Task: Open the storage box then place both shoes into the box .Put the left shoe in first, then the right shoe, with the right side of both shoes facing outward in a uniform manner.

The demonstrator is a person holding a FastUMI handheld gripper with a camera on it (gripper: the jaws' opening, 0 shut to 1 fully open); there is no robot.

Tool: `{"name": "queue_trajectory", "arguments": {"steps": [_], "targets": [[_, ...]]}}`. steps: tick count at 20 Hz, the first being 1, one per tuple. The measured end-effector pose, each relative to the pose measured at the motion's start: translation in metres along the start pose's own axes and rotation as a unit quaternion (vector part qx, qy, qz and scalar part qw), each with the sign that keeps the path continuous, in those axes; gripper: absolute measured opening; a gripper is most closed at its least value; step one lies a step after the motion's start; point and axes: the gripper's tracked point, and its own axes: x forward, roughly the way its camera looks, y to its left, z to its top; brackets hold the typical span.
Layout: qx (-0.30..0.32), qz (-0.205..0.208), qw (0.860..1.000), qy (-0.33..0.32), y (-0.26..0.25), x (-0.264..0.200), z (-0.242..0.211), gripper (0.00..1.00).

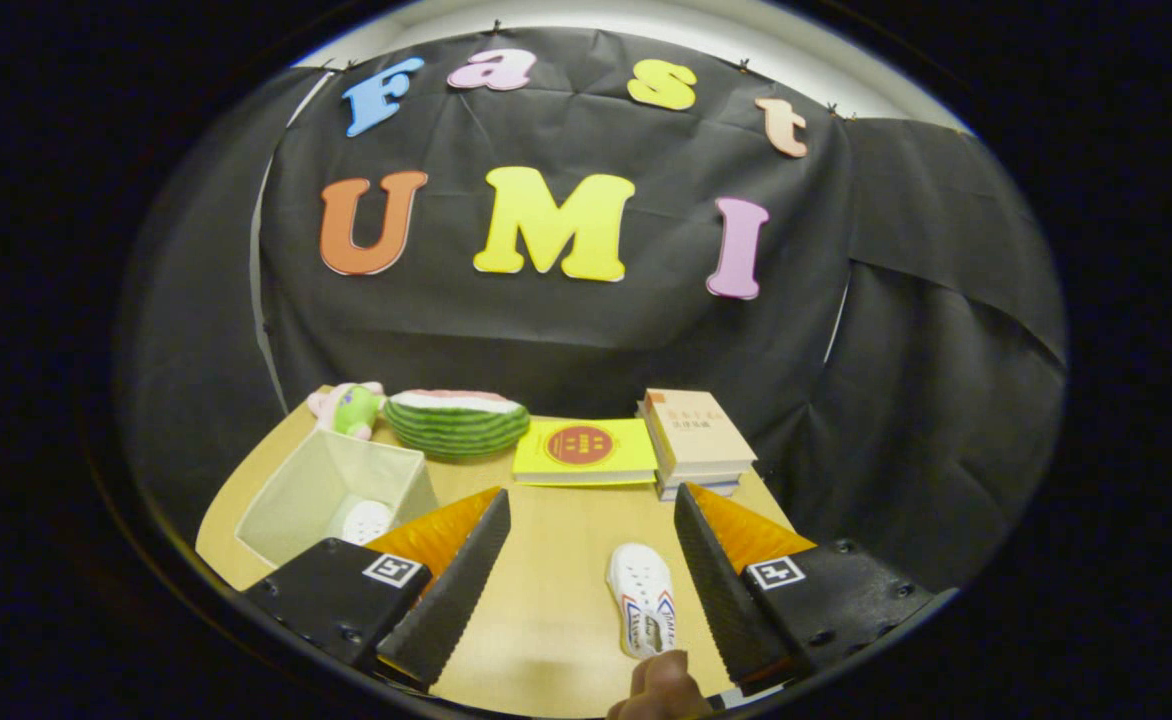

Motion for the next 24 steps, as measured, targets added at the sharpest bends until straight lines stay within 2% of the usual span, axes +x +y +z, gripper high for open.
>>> {"name": "queue_trajectory", "arguments": {"steps": [6, 12, 16, 21, 24], "targets": [[-0.003, -0.031, 0.997, 0.066, -0.080, 0.045, -0.063, 1.00], [-0.013, -0.020, 0.985, 0.170, -0.106, 0.096, -0.159, 1.00], [-0.029, 0.002, 0.969, 0.246, -0.114, 0.123, -0.225, 1.00], [-0.017, 0.065, 0.951, 0.302, -0.097, 0.139, -0.259, 1.00], [-0.037, 0.073, 0.942, 0.325, -0.103, 0.156, -0.271, 1.00]]}}
